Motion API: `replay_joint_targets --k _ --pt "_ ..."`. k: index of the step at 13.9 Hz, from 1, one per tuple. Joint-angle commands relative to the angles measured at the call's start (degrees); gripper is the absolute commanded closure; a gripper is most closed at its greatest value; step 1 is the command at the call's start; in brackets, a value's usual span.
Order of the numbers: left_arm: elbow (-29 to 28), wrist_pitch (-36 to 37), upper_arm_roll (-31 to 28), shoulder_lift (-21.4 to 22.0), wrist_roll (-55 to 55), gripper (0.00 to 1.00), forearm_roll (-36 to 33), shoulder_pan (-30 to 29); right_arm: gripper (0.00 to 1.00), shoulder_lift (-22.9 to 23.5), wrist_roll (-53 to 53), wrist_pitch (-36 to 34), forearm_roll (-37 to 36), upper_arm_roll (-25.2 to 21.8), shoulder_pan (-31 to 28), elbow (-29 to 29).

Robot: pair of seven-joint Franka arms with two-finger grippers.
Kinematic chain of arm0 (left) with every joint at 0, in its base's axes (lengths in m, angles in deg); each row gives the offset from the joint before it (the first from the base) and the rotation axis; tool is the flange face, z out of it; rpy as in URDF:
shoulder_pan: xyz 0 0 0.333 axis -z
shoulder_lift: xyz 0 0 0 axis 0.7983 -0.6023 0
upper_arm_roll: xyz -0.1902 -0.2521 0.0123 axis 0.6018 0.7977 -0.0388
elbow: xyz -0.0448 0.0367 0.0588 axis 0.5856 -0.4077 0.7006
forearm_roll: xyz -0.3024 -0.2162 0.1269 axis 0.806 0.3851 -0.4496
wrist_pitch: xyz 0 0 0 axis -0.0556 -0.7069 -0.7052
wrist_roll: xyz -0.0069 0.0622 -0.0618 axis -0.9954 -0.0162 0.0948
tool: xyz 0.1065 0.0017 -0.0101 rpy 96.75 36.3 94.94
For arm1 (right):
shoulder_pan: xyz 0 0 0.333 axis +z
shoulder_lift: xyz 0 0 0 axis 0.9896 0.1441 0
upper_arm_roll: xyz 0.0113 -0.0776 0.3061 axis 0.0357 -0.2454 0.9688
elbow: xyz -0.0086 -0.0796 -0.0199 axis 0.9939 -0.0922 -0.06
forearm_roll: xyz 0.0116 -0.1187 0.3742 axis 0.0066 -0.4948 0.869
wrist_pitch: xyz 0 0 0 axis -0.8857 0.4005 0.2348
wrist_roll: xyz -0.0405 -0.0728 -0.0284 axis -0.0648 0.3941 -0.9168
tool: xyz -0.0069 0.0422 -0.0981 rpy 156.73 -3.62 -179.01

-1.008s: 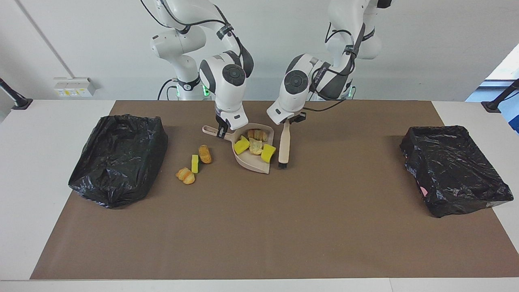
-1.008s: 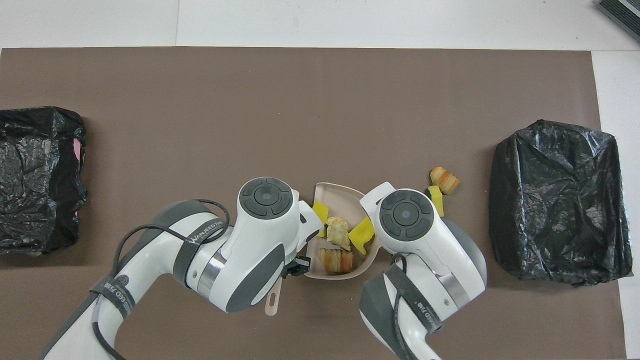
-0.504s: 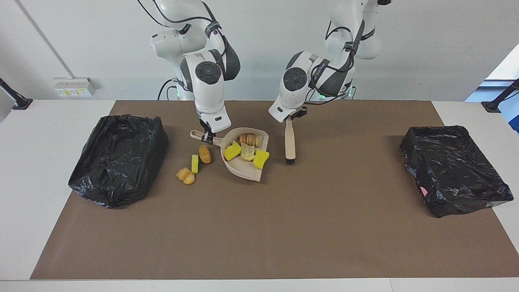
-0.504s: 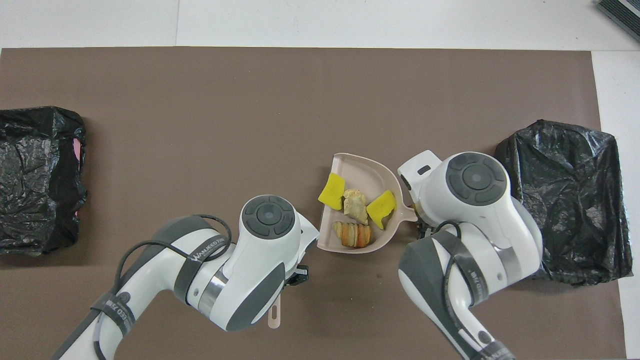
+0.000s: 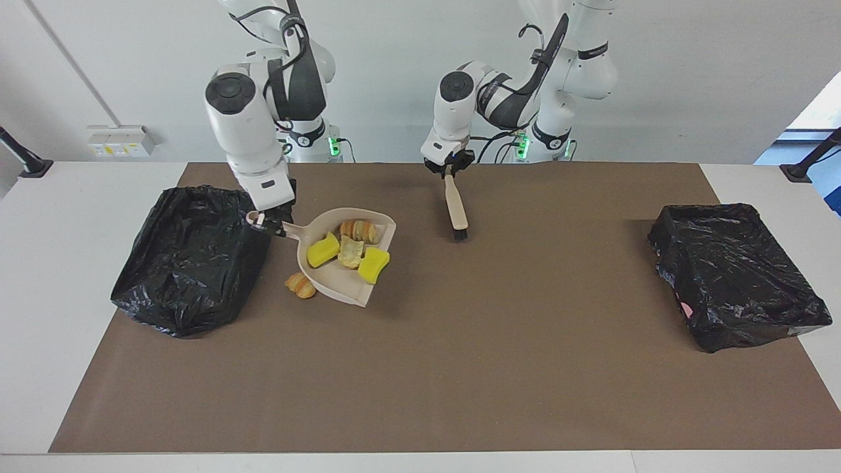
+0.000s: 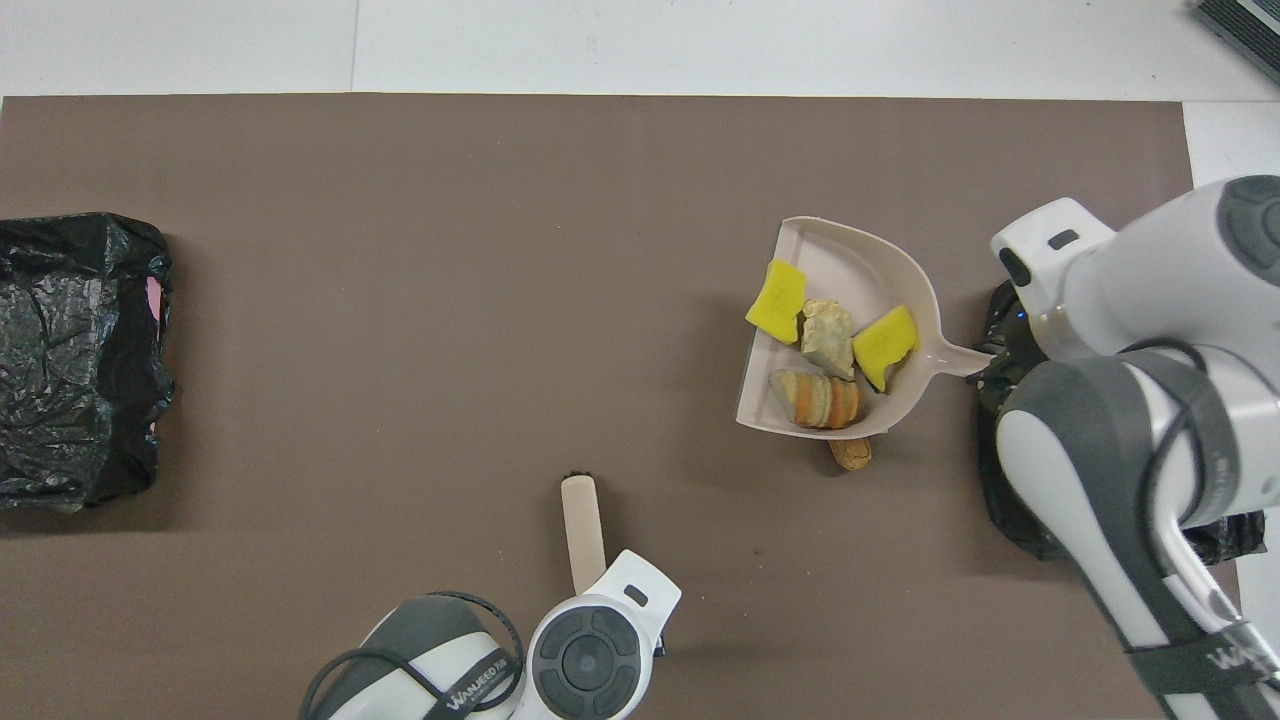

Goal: Sweep and dump trash in bin
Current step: 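Carry the dustpan with the right gripper over the nearby black bag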

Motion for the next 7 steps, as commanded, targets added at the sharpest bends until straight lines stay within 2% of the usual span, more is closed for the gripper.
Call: replay_joint_targets --k 1,5,7 --pt "-3.7 -1.9 -0.9 3.8 0.7 1.00 3.3 3.5 1.00 0.5 -8.5 -5.4 1.7 0.6 -8.0 -6.4" --pt "-4.1 0.6 -1.0 3.4 -3.5 1.00 4.3 2.9 1.00 0.7 -22.1 -5.7 1.0 -0.1 -20.5 -7.0" --pt "-4.2 0.6 -1.0 3.4 -4.2 1.00 4.3 2.8 1.00 0.8 -29.3 -4.3 -0.3 -1.2 -24.8 -7.1"
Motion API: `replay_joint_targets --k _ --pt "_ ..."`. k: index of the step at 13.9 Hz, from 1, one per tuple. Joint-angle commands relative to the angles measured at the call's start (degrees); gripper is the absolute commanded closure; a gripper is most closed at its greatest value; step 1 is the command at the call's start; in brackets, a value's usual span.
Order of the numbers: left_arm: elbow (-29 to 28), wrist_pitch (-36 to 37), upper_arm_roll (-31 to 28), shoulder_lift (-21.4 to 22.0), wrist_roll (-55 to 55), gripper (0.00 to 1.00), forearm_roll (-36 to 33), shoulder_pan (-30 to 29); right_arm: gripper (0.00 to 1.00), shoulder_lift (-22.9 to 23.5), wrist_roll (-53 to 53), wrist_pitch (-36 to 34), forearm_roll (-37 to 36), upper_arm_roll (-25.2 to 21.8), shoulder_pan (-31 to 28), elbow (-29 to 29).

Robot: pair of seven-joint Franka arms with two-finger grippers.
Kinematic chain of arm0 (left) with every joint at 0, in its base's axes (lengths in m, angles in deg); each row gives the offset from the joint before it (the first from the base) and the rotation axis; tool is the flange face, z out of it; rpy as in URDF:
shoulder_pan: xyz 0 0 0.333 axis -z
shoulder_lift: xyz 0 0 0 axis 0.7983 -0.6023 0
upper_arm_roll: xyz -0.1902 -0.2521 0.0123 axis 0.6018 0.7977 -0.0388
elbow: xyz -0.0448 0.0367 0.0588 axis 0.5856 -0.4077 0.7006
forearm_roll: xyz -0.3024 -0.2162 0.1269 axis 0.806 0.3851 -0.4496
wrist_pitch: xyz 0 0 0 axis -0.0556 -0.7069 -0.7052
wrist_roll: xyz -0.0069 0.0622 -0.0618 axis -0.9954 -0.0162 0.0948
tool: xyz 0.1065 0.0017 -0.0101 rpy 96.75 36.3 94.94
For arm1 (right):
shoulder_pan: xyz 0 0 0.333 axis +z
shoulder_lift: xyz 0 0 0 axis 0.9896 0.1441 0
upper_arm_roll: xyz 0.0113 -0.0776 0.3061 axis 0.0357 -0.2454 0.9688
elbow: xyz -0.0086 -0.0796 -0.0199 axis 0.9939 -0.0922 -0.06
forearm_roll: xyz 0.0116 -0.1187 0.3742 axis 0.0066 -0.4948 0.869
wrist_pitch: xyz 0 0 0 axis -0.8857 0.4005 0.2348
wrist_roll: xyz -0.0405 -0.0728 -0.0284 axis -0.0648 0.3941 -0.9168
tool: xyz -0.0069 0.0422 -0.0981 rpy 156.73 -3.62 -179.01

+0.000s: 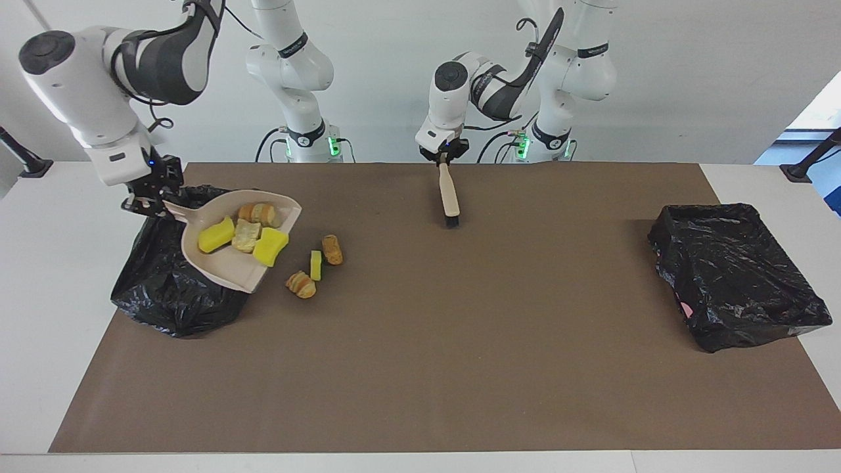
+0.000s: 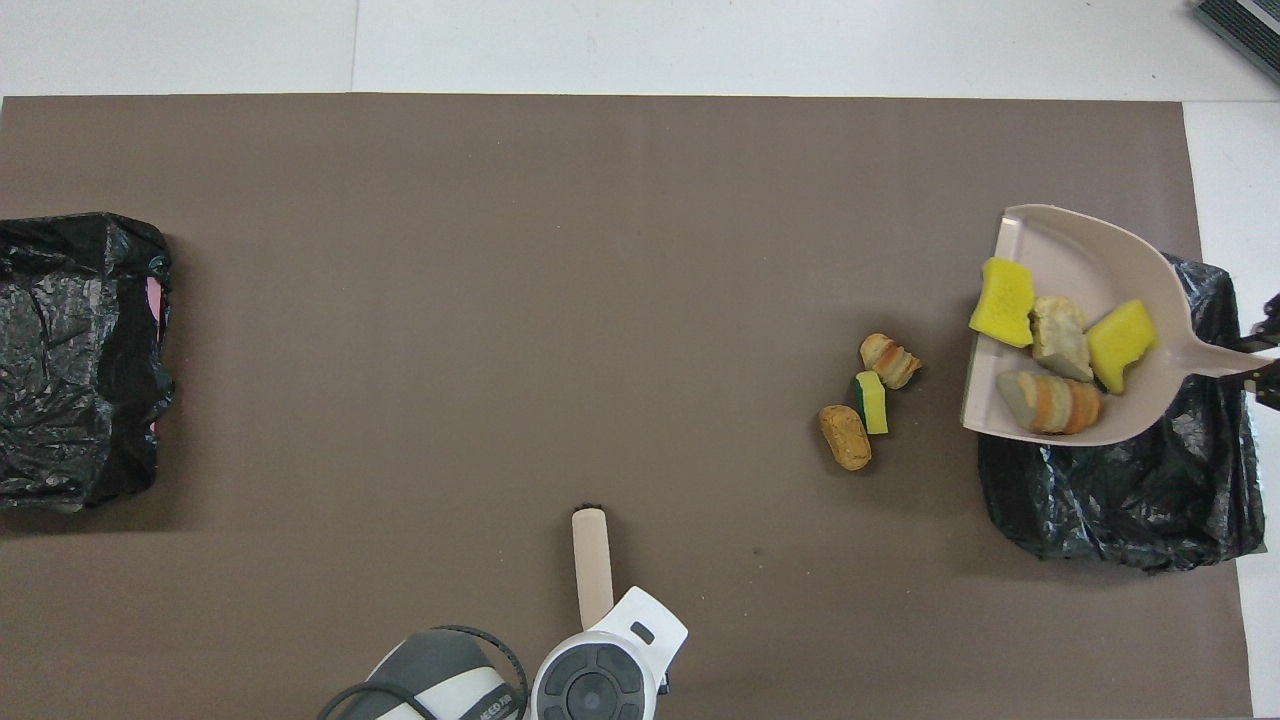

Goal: Sweep and dump trash in bin
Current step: 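Carry the dustpan with the right gripper over the nearby black bag, then tip the dustpan into the bag while the left gripper drops the brush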

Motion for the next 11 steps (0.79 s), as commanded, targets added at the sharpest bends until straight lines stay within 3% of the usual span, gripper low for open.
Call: replay_joint_targets --k 1,2,3,5,7,8,10,11 --pt "-1.5 0.5 -0.6 1.7 -1.9 1.00 1.6 0.2 1.00 0.6 -7.0 2.2 -2.9 -0.2 -5.2 -1.4" --pt "-1.6 0.5 -0.6 1.6 -1.9 1.00 2.1 0.2 1.00 0.7 -7.2 4.0 -5.6 -0.3 -6.6 -1.4" --pt "-1.8 0.6 -0.7 1.6 -1.9 0.93 2.8 -0.1 1.00 0.6 -7.4 5.7 -7.9 -0.4 -7.3 -1.4" --pt "-1.7 0.6 -0.7 1.5 -2.0 0.88 3.0 -0.4 1.00 0.6 -7.5 9.2 -11.3 -1.0 -8.7 -1.3" --pt "0.0 1.7 -1.1 0.2 -2.7 0.65 2.9 -1.4 1.00 1.6 -6.6 14.3 -15.2 -1.1 -8.9 -0.9" --pt "1.8 2.1 -1.1 -1.0 -4.5 0.62 2.9 -3.0 1.00 1.9 -5.9 15.7 -16.8 -1.1 -8.8 -0.9" --pt "4.2 2.3 -1.1 -1.2 -11.0 0.44 2.7 -5.5 1.00 3.3 -1.4 18.1 -21.9 -1.0 -8.1 -0.7" --pt "5.2 2.3 -1.2 -1.3 -13.0 0.41 2.7 -6.5 1.00 3.9 0.9 18.5 -24.3 -1.0 -7.9 -0.7"
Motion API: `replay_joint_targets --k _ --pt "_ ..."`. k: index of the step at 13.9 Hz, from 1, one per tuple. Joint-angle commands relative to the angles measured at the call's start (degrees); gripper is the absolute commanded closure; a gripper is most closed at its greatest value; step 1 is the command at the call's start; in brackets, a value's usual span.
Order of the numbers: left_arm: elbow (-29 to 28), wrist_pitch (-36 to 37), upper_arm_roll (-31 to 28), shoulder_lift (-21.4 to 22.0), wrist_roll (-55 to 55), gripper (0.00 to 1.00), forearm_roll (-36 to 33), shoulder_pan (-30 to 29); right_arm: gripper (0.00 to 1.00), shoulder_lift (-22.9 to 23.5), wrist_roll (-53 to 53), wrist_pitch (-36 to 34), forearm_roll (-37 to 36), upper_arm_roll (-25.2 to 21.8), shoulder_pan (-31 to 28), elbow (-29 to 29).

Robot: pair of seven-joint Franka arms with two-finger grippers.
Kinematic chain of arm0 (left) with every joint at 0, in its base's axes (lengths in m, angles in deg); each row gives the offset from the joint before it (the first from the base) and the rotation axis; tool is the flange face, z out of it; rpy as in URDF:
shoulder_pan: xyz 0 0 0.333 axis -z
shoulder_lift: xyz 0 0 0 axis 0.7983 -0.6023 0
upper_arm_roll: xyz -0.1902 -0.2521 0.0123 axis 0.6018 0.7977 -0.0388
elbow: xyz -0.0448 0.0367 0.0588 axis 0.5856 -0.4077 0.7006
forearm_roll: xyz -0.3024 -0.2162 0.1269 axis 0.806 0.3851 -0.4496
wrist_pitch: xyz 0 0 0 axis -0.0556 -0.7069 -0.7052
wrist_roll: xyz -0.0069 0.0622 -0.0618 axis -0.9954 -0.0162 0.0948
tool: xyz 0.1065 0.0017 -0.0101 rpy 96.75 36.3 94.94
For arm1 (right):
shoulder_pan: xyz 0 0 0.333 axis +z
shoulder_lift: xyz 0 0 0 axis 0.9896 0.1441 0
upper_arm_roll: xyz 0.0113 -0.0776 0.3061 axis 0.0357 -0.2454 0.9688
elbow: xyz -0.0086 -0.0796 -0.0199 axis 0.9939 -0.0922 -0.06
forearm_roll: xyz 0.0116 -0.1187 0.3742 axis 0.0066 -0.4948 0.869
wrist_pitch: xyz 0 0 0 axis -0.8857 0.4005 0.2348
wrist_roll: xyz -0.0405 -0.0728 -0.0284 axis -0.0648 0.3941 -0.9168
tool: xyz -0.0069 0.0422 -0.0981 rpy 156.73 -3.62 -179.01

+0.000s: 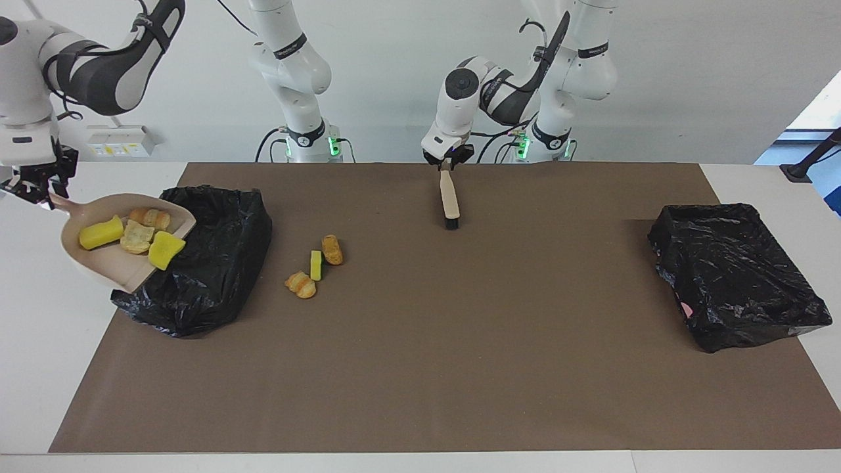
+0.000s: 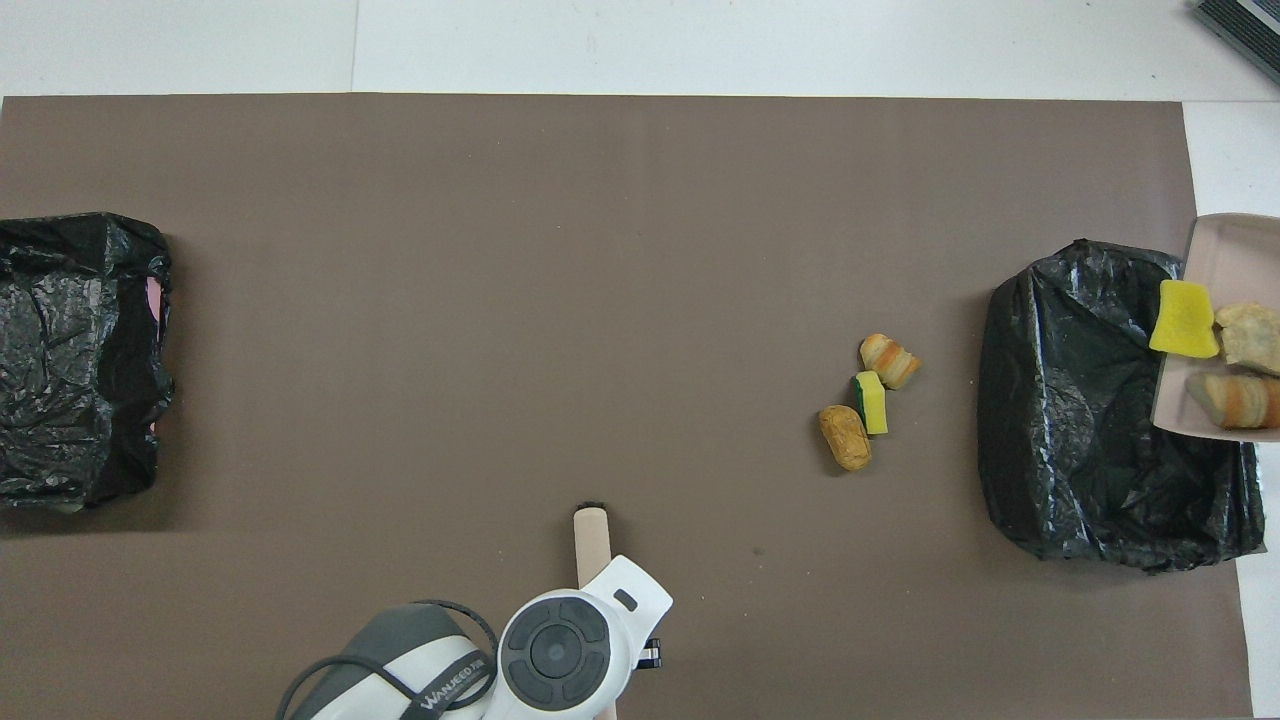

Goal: Sweep and dump trash in bin
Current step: 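Tip the dustpan into the bag while the left gripper drops the brush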

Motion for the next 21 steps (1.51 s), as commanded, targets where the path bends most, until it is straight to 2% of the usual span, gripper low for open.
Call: replay_joint_targets --k 1,3,6,9,10,11,12,15,18,21 --pt "4.3 2.3 0.1 -0.9 -5.1 0.32 0.2 -5.3 1.00 1.7 6.0 1.7 -7.2 0.4 0.6 -0.1" --pt "8.5 4.4 0.0 -0.9 -5.1 0.31 -1.2 -7.8 1.00 2.3 10.0 1.5 -12.8 0.4 2.5 0.1" --pt "14.4 9.9 0.1 -0.7 -6.7 0.31 -9.2 -14.4 1.00 2.0 10.7 0.8 -14.0 0.4 3.3 0.8" --pt "20.6 15.2 0.0 -0.9 -19.2 0.30 -13.9 -20.3 1.00 1.7 10.5 -0.4 -21.3 1.0 5.0 1.3" --pt "22.5 15.5 0.0 -0.9 -22.2 0.24 -15.7 -22.5 1.00 1.4 10.3 -2.8 -23.7 1.0 6.0 1.3" --pt "24.6 15.9 0.0 -0.9 -23.8 0.08 -16.1 -23.6 1.00 0.9 10.4 -5.2 -24.7 1.1 7.1 1.9" --pt "27.1 17.8 0.0 -0.9 -24.3 0.00 -16.8 -24.7 1.00 0.4 10.4 -6.2 -24.9 1.0 8.1 2.7" --pt "34.6 25.2 0.0 -0.4 -28.0 0.00 -18.9 -27.1 1.00 -1.7 10.0 -6.7 -27.0 1.0 8.3 6.0" --pt "38.9 31.6 -2.6 0.8 -36.4 0.00 -18.8 -30.1 1.00 -1.5 8.9 -10.3 -31.0 1.1 11.9 5.0" --pt "44.3 36.6 -5.5 0.8 -38.7 0.00 -19.0 -30.4 1.00 -1.5 9.1 -12.3 -32.8 1.1 12.9 4.7"
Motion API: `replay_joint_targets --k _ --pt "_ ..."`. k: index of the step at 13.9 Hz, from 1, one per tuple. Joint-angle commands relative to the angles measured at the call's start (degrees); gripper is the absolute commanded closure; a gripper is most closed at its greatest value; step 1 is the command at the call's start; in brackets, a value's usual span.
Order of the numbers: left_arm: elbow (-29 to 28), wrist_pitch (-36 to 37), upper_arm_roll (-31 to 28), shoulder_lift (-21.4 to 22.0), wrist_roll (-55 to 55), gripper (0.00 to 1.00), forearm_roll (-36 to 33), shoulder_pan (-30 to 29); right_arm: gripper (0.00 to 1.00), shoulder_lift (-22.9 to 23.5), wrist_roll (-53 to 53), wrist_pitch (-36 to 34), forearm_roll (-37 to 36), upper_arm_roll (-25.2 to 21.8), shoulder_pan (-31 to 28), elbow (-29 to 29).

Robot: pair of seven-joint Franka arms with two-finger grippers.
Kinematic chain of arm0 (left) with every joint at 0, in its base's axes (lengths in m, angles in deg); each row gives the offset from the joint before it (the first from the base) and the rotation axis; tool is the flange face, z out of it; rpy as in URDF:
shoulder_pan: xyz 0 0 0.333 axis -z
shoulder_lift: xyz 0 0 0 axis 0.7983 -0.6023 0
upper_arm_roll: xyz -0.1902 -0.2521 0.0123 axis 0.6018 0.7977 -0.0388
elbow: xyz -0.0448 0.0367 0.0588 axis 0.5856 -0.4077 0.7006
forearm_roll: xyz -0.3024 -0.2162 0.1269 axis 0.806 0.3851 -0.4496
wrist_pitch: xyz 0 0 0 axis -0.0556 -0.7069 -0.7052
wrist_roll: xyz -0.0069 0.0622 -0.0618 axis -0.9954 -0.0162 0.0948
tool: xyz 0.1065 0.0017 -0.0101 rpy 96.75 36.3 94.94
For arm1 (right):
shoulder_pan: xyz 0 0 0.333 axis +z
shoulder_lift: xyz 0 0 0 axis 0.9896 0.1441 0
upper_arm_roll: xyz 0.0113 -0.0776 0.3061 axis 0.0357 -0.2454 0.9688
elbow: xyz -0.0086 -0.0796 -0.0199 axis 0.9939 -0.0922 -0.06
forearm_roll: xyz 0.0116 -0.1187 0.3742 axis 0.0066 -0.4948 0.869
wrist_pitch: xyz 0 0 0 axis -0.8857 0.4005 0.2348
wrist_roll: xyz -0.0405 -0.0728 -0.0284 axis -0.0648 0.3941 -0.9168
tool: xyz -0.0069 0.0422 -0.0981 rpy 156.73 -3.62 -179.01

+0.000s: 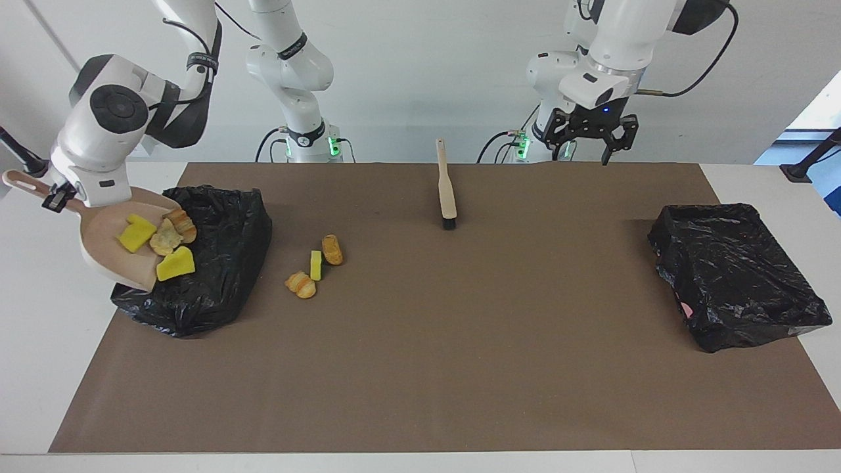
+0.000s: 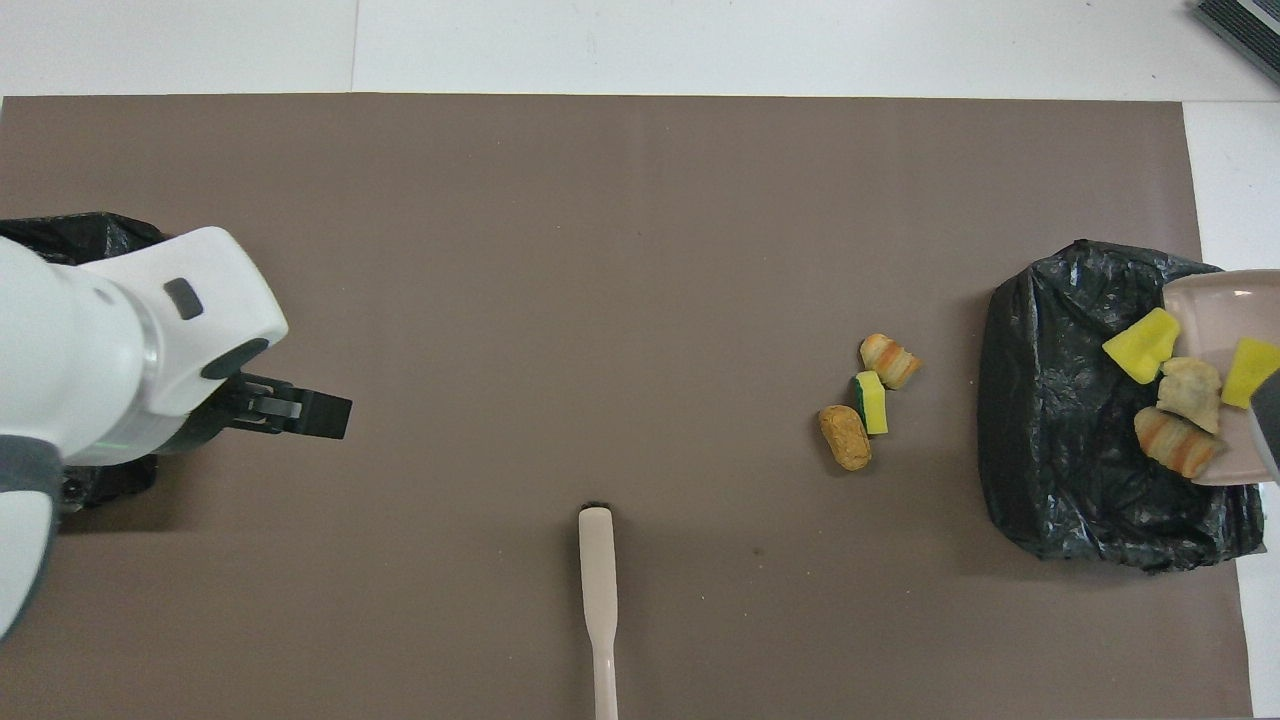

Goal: Sweep and dump trash in bin
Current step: 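Tip the dustpan into the bag while the left gripper drops the brush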

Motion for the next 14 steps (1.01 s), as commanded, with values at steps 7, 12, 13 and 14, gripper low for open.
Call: replay_joint_targets --k 7,12,13,14 --pt "8.4 3.6 -9.4 -2.6 -16.0 0.00 -0.7 0.6 1.00 -1.2 -1.0 -7.3 -4.1 0.7 2.6 -3.2" --pt "15.0 5.8 -10.1 -7.4 -15.8 0.00 0.1 0.7 1.00 -1.1 -2.2 -10.0 -2.9 0.9 2.8 -5.2" --pt "16.3 6.0 -10.2 -8.5 -15.7 0.00 0.1 0.7 1.00 -1.2 -2.8 -9.8 -2.9 0.9 2.8 -4.7" --pt "17.1 6.4 -10.3 -9.1 -15.7 0.00 0.2 0.7 1.00 -1.4 -3.0 -9.0 -3.7 1.0 2.8 -4.2"
